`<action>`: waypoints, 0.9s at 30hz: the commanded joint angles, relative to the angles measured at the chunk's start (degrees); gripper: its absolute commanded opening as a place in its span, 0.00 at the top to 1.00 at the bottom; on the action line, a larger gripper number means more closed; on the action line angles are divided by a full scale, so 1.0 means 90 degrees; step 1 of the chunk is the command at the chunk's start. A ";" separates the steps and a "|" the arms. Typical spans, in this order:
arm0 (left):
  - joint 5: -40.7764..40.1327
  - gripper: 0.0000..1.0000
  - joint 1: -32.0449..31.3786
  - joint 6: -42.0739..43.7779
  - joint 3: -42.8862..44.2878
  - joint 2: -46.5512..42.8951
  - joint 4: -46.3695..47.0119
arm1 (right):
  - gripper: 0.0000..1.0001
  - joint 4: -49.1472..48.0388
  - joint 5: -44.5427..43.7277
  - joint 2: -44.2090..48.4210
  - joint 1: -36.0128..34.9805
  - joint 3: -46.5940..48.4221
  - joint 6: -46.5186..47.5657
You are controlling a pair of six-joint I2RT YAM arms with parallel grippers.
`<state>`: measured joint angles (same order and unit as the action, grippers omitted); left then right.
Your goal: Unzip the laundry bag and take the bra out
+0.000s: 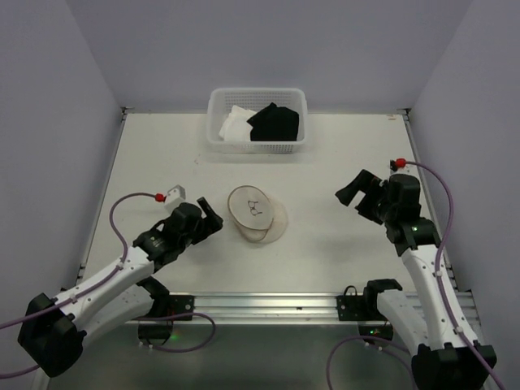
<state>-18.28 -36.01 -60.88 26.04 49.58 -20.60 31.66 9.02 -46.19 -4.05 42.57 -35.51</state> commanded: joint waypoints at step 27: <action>0.1817 0.31 0.0085 0.1296 0.0330 0.2321 0.3578 | 0.01 0.1033 -0.0728 0.1295 0.0031 0.1433 0.0625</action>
<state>-2.61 -35.94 -49.87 31.59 67.42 4.21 40.42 2.46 -35.62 -4.05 56.29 -30.59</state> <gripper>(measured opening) 0.693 0.986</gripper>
